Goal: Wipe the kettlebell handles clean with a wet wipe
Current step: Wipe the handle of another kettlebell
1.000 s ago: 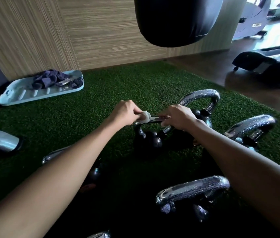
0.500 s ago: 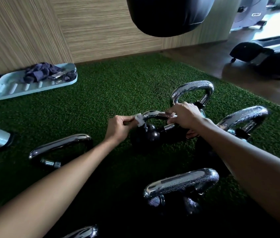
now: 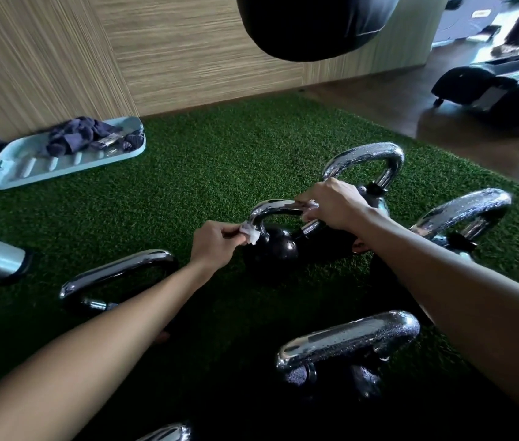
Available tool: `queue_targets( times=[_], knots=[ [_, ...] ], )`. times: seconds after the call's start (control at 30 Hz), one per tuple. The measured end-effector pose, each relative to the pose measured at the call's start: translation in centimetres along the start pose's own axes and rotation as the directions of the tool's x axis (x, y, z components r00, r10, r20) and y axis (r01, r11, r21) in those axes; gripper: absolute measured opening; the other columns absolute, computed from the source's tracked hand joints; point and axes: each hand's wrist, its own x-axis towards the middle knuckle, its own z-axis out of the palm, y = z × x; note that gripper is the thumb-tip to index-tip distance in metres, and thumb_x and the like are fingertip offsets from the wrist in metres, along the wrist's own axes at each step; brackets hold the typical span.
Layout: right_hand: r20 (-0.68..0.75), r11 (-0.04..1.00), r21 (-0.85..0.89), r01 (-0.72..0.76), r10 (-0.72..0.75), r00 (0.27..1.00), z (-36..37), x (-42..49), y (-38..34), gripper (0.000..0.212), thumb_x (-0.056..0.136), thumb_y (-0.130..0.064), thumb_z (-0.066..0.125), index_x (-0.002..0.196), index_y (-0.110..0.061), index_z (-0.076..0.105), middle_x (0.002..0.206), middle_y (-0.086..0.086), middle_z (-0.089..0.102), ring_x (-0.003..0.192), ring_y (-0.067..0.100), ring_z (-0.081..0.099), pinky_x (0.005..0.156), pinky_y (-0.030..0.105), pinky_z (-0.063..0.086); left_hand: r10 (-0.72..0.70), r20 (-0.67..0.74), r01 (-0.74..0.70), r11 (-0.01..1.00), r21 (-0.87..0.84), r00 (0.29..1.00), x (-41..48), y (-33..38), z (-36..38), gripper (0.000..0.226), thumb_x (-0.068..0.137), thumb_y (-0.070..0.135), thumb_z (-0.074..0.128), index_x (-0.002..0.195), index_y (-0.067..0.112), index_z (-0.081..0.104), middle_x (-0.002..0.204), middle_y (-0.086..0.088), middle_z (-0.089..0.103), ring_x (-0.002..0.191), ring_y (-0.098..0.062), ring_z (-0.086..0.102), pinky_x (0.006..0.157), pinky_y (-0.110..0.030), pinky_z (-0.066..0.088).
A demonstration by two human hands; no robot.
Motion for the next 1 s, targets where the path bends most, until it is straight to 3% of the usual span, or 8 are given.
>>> queue_targets(
  times=[0.1,0.2,0.47,0.57,0.63,0.73,0.87,1.0],
  knots=[
    [0.012,1.000,0.029,0.010,-0.011,1.000,0.3,0.8,-1.0,0.037,0.082,-0.039,0.080,0.117,-0.033,0.074,0.104,-0.003,0.076,0.085,0.015,0.067,0.071,0.027,0.051,0.006,-0.138,-0.017,0.997,-0.075,0.990,-0.1,0.4,-2.4,0.038,0.082,0.046,0.080,0.113,0.024,0.077,0.106,0.012,0.076,0.092,0.005,0.066,0.063,-0.011,0.048],
    [0.025,0.998,0.060,0.020,-0.022,0.999,0.6,1.4,-2.5,0.025,0.086,-0.041,0.077,0.109,-0.033,0.074,0.092,-0.008,0.074,0.085,0.017,0.071,0.072,0.030,0.056,0.079,-0.242,-0.087,0.996,-0.023,0.967,0.3,1.0,-4.5,0.047,0.082,0.042,0.081,0.118,0.012,0.075,0.122,-0.001,0.073,0.112,-0.011,0.066,0.089,-0.019,0.048],
    [0.005,0.985,0.171,0.028,-0.029,1.000,0.6,2.3,-7.6,0.044,0.082,-0.039,0.082,0.124,-0.040,0.070,0.112,-0.005,0.076,0.098,0.016,0.070,0.079,0.027,0.055,0.080,-0.160,-0.099,0.989,-0.111,0.984,0.3,1.2,-6.5,0.041,0.074,0.050,0.085,0.109,0.029,0.079,0.104,0.013,0.077,0.099,-0.005,0.071,0.081,-0.022,0.052],
    [0.028,0.790,0.612,-0.030,0.016,0.999,-0.2,1.4,-8.2,0.037,0.088,-0.044,0.076,0.122,-0.030,0.074,0.121,-0.011,0.072,0.106,0.008,0.068,0.087,0.021,0.054,0.159,-0.148,-0.180,0.973,-0.143,0.976,0.1,2.7,-6.6,0.040,0.072,0.051,0.087,0.105,0.030,0.081,0.094,0.018,0.078,0.088,0.003,0.072,0.071,-0.019,0.052],
    [0.160,0.597,0.787,-0.156,0.048,0.986,-0.5,0.7,-8.5,0.032,0.092,-0.047,0.070,0.113,-0.025,0.079,0.111,-0.010,0.075,0.089,0.004,0.064,0.074,0.020,0.049,0.210,-0.143,-0.228,0.965,-0.127,0.967,0.3,3.4,-6.4,0.038,0.071,0.052,0.087,0.103,0.031,0.081,0.089,0.021,0.077,0.082,0.006,0.071,0.065,-0.014,0.047],
    [0.255,0.484,0.836,-0.261,0.080,0.964,-0.3,0.2,-8.1,0.037,0.085,-0.051,0.076,0.110,-0.024,0.080,0.110,0.005,0.077,0.060,0.003,0.046,0.053,0.019,0.032,0.297,-0.150,-0.307,0.950,-0.050,0.943,0.8,3.7,-6.1,0.034,0.074,0.048,0.086,0.100,0.027,0.082,0.091,0.015,0.078,0.082,0.003,0.071,0.065,-0.011,0.045],
    [0.325,0.346,0.866,-0.362,0.161,0.932,0.3,0.3,-7.6,0.033,0.080,-0.032,0.085,0.109,-0.016,0.079,0.100,0.007,0.077,0.054,0.005,0.037,0.049,0.023,0.024,0.434,-0.133,-0.431,0.901,0.050,0.891,1.1,4.3,-5.6,0.033,0.076,0.041,0.086,0.100,0.019,0.082,0.099,0.011,0.077,0.080,0.007,0.067,0.064,0.000,0.037],
    [0.330,0.287,0.853,-0.437,0.352,0.876,0.1,-0.3,-7.1,0.035,0.079,-0.025,0.087,0.109,-0.011,0.077,0.081,0.002,0.067,0.051,0.005,0.036,0.039,0.018,0.027,0.387,0.144,-0.412,0.874,0.256,0.911,2.9,4.5,-7.3,0.051,0.073,0.057,0.081,0.116,0.031,0.075,0.119,0.010,0.073,0.090,-0.013,0.072,0.062,-0.007,0.043]
  ],
)
